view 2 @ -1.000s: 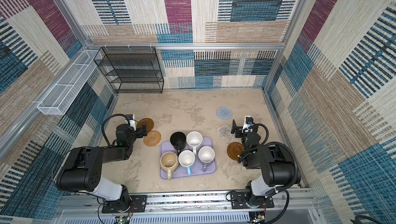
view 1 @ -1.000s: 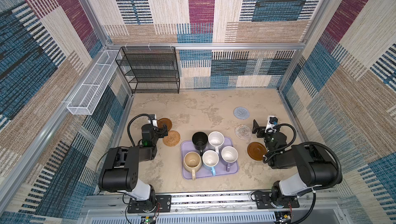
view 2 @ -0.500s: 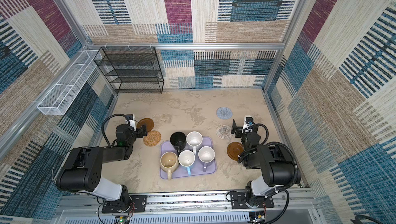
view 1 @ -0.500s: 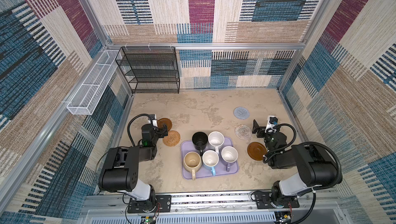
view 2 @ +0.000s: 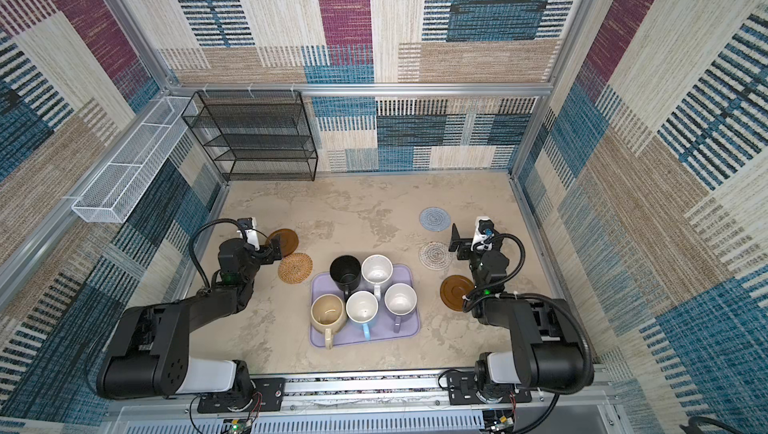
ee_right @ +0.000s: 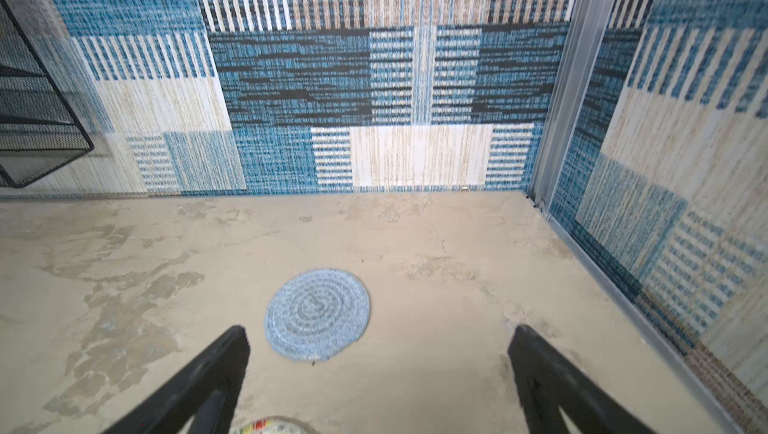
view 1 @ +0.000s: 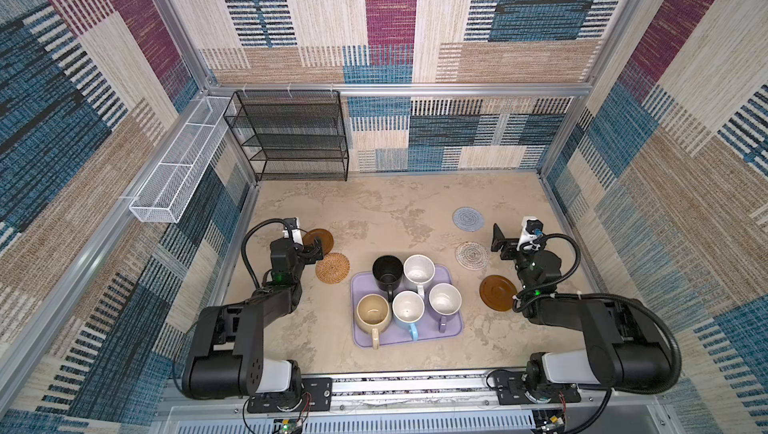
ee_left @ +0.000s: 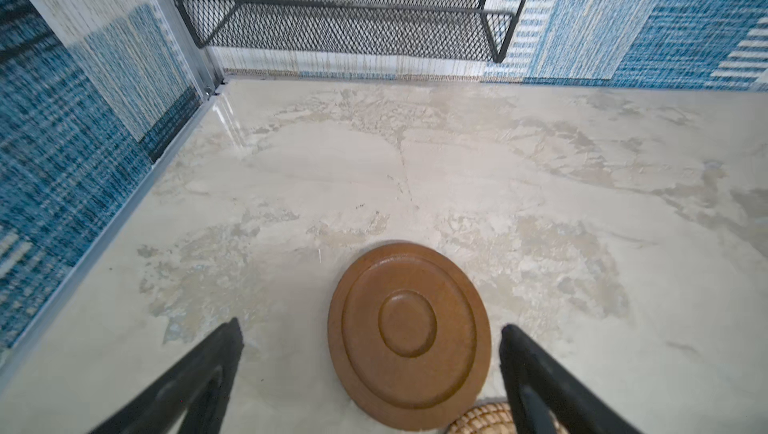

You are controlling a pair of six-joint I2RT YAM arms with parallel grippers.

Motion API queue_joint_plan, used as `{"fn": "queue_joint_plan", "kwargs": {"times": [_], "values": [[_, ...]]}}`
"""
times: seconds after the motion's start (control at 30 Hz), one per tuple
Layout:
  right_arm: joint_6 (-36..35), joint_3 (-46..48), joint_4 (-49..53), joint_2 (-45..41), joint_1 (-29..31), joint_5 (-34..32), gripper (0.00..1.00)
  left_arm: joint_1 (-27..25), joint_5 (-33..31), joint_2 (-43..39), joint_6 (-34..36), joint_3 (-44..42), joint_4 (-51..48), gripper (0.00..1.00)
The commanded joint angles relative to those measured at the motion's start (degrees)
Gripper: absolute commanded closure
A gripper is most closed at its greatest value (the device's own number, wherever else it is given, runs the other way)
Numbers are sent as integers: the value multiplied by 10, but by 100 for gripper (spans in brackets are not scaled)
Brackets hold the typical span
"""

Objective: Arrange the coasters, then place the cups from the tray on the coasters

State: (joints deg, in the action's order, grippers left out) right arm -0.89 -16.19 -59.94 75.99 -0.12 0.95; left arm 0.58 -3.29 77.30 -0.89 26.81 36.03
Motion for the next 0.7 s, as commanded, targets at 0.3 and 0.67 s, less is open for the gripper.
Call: {"fn": "queue_joint_plan", "kwargs": {"times": [0.3,0.67], "values": [[199,-109,382,-291,-1,12,0,0,115,-197,-300,-12,-49,1],[249,-102,453,-378,0,179,0,1,214,-144,-475,-18,-86,1]]}}
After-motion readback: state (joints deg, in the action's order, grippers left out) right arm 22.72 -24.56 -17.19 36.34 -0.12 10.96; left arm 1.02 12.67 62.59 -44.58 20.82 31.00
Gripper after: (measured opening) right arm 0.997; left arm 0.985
